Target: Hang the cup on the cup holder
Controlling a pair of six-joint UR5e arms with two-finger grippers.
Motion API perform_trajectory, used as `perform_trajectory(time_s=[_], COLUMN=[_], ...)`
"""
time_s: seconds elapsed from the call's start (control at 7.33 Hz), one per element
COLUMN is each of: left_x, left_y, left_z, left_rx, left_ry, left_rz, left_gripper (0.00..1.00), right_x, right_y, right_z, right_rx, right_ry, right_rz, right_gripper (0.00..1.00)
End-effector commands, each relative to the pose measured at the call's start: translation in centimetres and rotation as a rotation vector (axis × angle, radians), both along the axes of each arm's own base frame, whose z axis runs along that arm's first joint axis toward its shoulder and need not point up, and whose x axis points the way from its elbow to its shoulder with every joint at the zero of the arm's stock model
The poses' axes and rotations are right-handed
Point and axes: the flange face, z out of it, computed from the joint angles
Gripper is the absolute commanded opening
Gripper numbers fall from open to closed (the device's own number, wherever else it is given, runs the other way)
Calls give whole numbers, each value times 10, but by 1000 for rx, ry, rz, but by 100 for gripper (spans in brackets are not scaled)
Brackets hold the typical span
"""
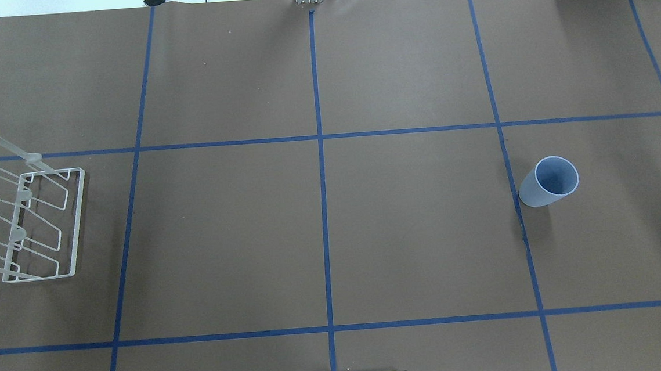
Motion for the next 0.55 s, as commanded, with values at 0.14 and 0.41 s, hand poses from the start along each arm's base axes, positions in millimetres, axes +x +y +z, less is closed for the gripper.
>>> perform_trajectory(time_s=[0.14,0.41], left_x=[1,1], left_y=[-1,-1], left_z=[-1,-1], left_rx=[2,3], left_ry=[2,1], left_rz=[1,1], left_gripper=[98,98], right_x=[0,-1], right_y=[-2,1], right_z=[2,-4], right_rx=[-9,-10], right_ry=[7,-24], right_rz=[0,0], right_gripper=[100,100])
